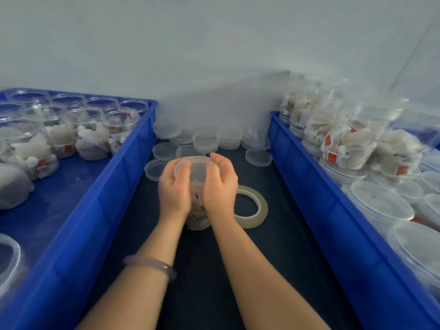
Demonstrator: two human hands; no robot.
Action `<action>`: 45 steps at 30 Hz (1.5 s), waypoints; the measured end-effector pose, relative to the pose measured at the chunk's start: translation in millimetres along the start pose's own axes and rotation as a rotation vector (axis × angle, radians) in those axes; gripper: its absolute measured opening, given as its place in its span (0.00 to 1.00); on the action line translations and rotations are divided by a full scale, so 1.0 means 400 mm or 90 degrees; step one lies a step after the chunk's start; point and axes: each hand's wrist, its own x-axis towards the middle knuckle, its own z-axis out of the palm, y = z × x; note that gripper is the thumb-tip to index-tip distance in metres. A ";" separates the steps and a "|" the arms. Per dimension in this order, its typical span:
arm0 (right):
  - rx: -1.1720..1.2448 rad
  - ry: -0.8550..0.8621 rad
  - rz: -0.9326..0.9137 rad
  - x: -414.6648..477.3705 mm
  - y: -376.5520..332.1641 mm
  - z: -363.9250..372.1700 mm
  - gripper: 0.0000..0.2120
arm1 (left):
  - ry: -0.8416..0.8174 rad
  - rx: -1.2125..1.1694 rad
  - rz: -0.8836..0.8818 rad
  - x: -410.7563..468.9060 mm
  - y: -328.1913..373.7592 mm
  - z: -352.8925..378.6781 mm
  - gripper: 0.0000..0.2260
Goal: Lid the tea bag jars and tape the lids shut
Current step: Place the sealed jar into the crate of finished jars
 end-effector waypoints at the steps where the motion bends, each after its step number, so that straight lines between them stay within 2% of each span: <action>1: -0.004 -0.010 0.009 -0.010 -0.013 -0.007 0.16 | 0.009 -0.017 -0.024 -0.011 0.013 0.002 0.09; 3: 0.003 -0.002 -0.028 -0.044 -0.040 -0.033 0.15 | 0.006 -0.073 -0.014 -0.044 0.050 0.009 0.10; 7: 0.059 0.076 -0.206 -0.110 -0.148 -0.117 0.18 | -0.053 -0.190 0.120 -0.129 0.181 0.044 0.07; 9: 0.076 0.113 -0.273 -0.127 -0.214 -0.170 0.17 | -0.083 -0.243 0.137 -0.159 0.251 0.074 0.08; 15: 0.028 0.177 -0.399 -0.153 -0.332 -0.289 0.06 | -0.209 -0.299 0.200 -0.205 0.350 0.166 0.10; 19: -0.048 0.254 -0.464 -0.149 -0.369 -0.385 0.10 | -0.264 -0.404 0.145 -0.251 0.386 0.253 0.14; 24: -0.176 0.392 -0.539 -0.134 -0.410 -0.539 0.12 | -0.360 -0.500 0.102 -0.326 0.422 0.413 0.12; 26: -0.257 0.438 -0.548 -0.125 -0.417 -0.628 0.13 | -0.434 -0.524 0.062 -0.361 0.428 0.493 0.13; 28: -0.329 0.486 -0.536 -0.117 -0.423 -0.731 0.14 | -0.551 -0.529 0.010 -0.398 0.426 0.581 0.14; 31: -0.379 0.553 -0.430 -0.106 -0.423 -0.879 0.14 | -0.733 -0.366 -0.063 -0.446 0.414 0.704 0.16; 35: -0.339 0.565 -0.255 -0.097 -0.375 -0.996 0.13 | -0.870 -0.124 -0.041 -0.479 0.360 0.796 0.23; 37: -0.298 0.573 -0.204 -0.087 -0.343 -1.020 0.14 | -0.882 -0.070 0.005 -0.484 0.342 0.815 0.20; 39: -0.267 0.587 -0.205 -0.066 -0.319 -1.026 0.14 | -0.843 -0.065 0.052 -0.477 0.333 0.826 0.16; 42: -0.216 0.581 -0.184 -0.033 -0.269 -1.022 0.14 | -0.846 -0.020 0.090 -0.461 0.313 0.838 0.17; 45: -0.218 0.537 -0.108 -0.035 -0.206 -1.044 0.15 | -0.870 0.193 0.125 -0.470 0.279 0.839 0.24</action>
